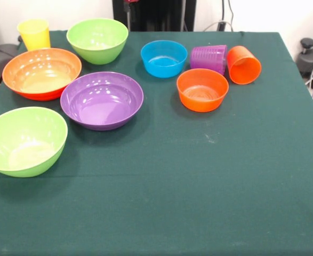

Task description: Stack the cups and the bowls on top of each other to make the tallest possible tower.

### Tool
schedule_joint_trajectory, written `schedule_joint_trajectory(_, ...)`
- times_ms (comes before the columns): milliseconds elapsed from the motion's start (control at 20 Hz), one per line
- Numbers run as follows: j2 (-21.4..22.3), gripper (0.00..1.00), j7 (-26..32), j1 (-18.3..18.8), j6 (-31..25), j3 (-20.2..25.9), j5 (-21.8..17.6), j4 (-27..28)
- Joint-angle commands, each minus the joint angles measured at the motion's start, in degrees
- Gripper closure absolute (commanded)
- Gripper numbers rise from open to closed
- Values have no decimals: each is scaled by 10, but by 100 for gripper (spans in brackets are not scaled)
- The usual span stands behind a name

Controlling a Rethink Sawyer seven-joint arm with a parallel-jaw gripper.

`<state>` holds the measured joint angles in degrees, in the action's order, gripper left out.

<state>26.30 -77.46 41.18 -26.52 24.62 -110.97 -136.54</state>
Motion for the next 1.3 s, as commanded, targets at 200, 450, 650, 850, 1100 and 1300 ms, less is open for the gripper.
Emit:
schedule_joint_trajectory(200, -37, 0, -132, -63, -35, 63, -48, 9)
schedule_joint_trajectory(450, -18, 0, -73, -103, 2, 32, -36, 20)
schedule_joint_trajectory(650, -15, 0, -26, -134, 43, -9, -30, 42)
schedule_joint_trajectory(850, -24, 0, 5, -166, 78, -58, -29, 74)
schedule_joint_trajectory(1100, -33, 0, 2, -203, 99, -93, -56, 89)
schedule_joint_trajectory(1300, -30, 0, -12, -223, 114, -109, -79, 90)
